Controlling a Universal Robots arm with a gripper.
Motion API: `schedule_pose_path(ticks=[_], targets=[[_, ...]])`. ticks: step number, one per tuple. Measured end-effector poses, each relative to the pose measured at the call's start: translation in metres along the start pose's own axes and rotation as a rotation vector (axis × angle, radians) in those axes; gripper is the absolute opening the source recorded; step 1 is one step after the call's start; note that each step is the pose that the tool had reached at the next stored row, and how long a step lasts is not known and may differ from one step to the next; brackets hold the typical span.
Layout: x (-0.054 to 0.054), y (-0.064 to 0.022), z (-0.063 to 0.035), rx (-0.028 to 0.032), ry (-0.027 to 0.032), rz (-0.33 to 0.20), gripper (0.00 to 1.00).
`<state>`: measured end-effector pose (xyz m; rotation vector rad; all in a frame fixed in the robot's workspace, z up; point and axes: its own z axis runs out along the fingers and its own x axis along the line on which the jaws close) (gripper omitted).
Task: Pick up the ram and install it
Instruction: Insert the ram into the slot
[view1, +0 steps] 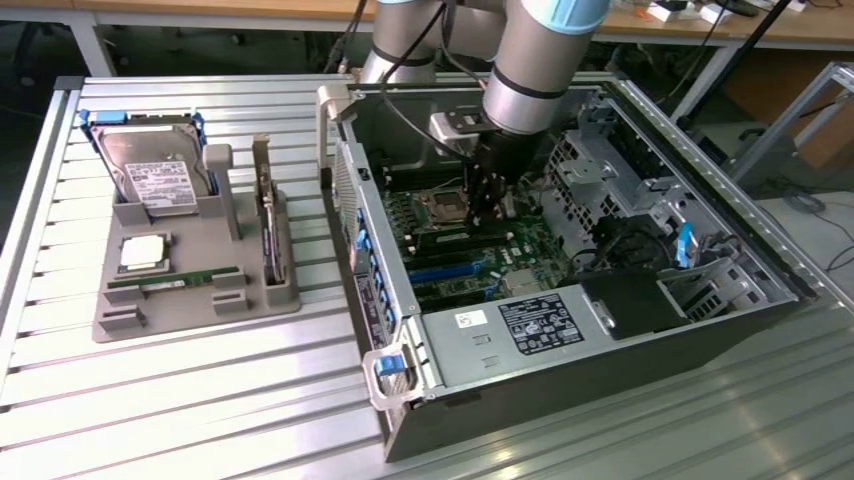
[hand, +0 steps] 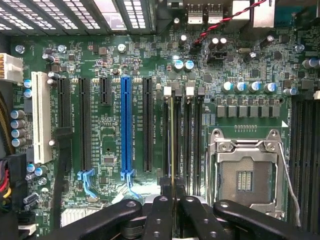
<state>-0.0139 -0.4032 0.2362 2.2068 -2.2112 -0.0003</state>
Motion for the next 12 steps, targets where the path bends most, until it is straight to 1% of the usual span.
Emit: schedule_pose_path(ticks=[1, 2, 3, 7, 12], targets=[[0.0, 0.0, -0.0047, 0.0013, -0.0001, 0.0, 0.12], [0.0, 0.0002, -0.0139, 0.0016, 0.0023, 0.0, 0.12], [0.0, 0.0003, -0.0192, 0.0017, 0.0025, 0.0, 0.12], [0.0, 0.0003, -0.0183, 0.0018, 0.0023, 0.0, 0.12], [0.0, 0.0002, -0.0116, 0.0017, 0.0024, 0.0, 0.12]])
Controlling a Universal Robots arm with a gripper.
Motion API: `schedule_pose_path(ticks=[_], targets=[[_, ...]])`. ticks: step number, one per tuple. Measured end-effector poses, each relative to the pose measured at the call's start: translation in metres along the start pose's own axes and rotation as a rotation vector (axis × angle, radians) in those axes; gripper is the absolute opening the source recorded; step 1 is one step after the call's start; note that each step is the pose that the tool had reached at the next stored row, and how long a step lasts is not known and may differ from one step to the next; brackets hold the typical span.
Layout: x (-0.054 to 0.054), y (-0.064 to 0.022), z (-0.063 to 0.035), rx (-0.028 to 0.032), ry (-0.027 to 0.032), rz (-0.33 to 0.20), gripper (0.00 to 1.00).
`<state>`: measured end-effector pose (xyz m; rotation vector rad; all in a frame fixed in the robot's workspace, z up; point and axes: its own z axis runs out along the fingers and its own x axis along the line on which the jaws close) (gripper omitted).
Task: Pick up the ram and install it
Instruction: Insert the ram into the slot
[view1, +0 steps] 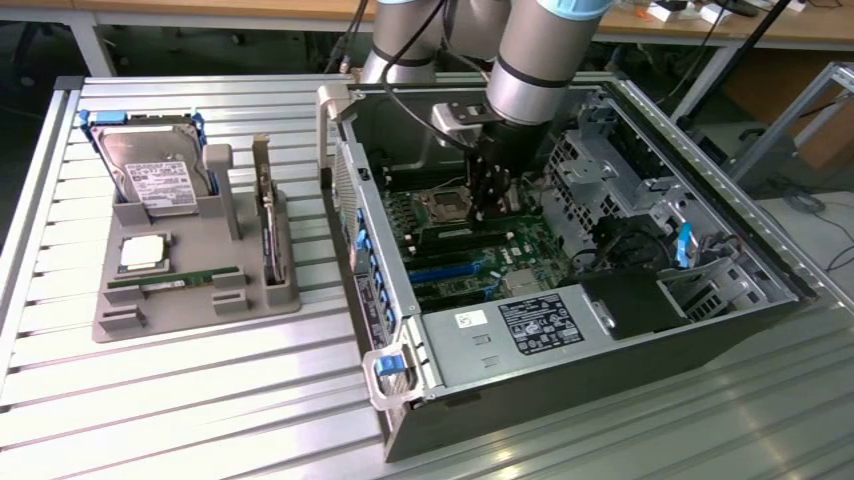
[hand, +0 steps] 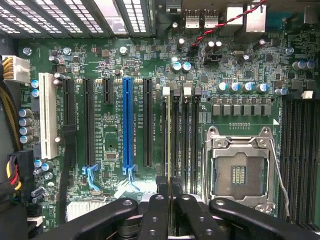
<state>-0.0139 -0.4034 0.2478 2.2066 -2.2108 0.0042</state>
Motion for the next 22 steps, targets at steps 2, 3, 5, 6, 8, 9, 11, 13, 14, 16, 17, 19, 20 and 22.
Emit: schedule_pose_path(ticks=[2, 3, 5, 6, 8, 9, 11, 13, 14, 16, 17, 19, 20, 22], targets=[[0.0, 0.0, 0.0015, 0.0, 0.0, 0.0, 0.12], [0.0, 0.0, 0.0022, -0.0001, 0.0002, 0.0, 0.12], [0.0, -0.0001, 0.004, 0.0, 0.0109, 0.0, 0.12], [0.0, -0.0001, 0.0046, 0.0, 0.012, 0.0, 0.12], [-0.0001, -0.0001, 0.0055, 0.0, 0.0121, 0.0, 0.12], [-0.0001, -0.0001, 0.006, 0.0, 0.012, 0.0, 0.12], [-0.0001, -0.0001, 0.007, 0.0, 0.012, 0.0, 0.12], [-0.0006, -0.0001, 0.0091, 0.0, 0.0122, 0.0, 0.12], [-0.0006, -0.0001, 0.0091, 0.0, 0.0122, 0.0, 0.12], [-0.0007, -0.0001, 0.0092, 0.0, 0.0121, 0.0, 0.12], [-0.0007, -0.0001, 0.0095, 0.0, 0.0122, 0.0, 0.12], [-0.0007, -0.0001, 0.0097, -0.0001, 0.0123, 0.0, 0.12], [-0.0009, -0.0001, 0.0101, 0.0001, 0.0118, 0.0, 0.12], [-0.0032, -0.0001, 0.0103, 0.0, 0.012, 0.0, 0.12]])
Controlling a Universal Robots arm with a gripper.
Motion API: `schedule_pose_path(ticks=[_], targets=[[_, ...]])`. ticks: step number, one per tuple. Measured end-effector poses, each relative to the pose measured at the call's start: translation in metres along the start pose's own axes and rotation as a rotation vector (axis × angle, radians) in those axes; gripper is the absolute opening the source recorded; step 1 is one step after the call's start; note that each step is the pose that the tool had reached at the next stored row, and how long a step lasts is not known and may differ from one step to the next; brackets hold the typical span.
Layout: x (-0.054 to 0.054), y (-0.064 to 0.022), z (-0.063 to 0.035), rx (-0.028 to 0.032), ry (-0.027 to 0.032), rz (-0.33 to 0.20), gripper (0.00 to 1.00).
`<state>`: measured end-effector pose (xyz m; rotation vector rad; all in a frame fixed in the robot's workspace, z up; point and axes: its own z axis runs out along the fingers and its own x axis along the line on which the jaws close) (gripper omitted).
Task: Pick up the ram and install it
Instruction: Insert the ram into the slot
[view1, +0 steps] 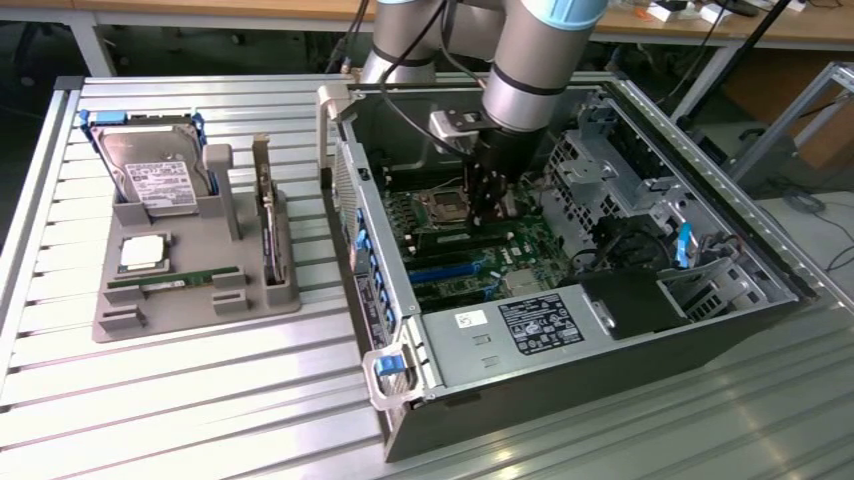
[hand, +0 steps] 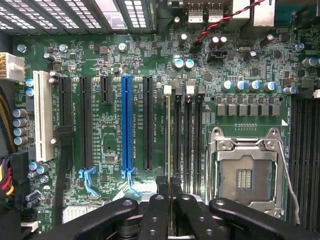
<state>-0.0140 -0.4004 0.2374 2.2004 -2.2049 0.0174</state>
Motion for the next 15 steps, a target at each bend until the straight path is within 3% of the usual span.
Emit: schedule_pose_path(ticks=[15], targets=[[0.0006, 0.0007, 0.0034, 0.0, 0.0001, 0.0, 0.12]])
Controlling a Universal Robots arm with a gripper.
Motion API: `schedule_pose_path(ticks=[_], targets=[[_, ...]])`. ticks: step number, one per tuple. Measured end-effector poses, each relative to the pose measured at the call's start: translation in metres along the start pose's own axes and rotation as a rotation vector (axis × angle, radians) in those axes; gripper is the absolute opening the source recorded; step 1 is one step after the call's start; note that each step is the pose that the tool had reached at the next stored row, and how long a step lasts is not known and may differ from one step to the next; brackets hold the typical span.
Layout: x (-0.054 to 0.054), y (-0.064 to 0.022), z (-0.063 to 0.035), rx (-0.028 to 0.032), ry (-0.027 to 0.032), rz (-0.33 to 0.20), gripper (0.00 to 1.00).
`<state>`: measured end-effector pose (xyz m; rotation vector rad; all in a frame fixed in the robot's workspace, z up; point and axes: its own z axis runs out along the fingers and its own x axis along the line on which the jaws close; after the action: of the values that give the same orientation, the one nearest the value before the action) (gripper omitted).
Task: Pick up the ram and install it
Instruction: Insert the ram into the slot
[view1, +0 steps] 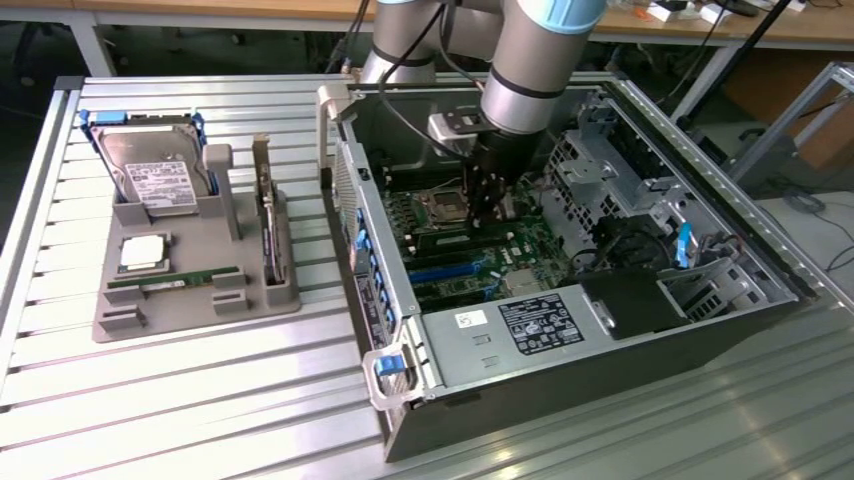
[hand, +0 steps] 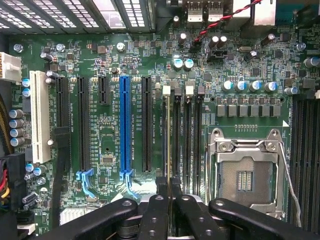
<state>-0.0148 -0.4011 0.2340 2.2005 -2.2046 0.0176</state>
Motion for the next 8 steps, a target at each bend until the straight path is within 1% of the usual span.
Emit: schedule_pose_path(ticks=[6, 7, 8], targets=[[-0.0001, 0.0, 0.0011, 0.0, 0.0, 0.0, 0.13], [0.0, 0.0, 0.0, 0.0001, 0.0004, 0.0, 0.19], [0.0, 0.0001, -0.0038, 0.0008, 0.0004, 0.0, 0.19]])
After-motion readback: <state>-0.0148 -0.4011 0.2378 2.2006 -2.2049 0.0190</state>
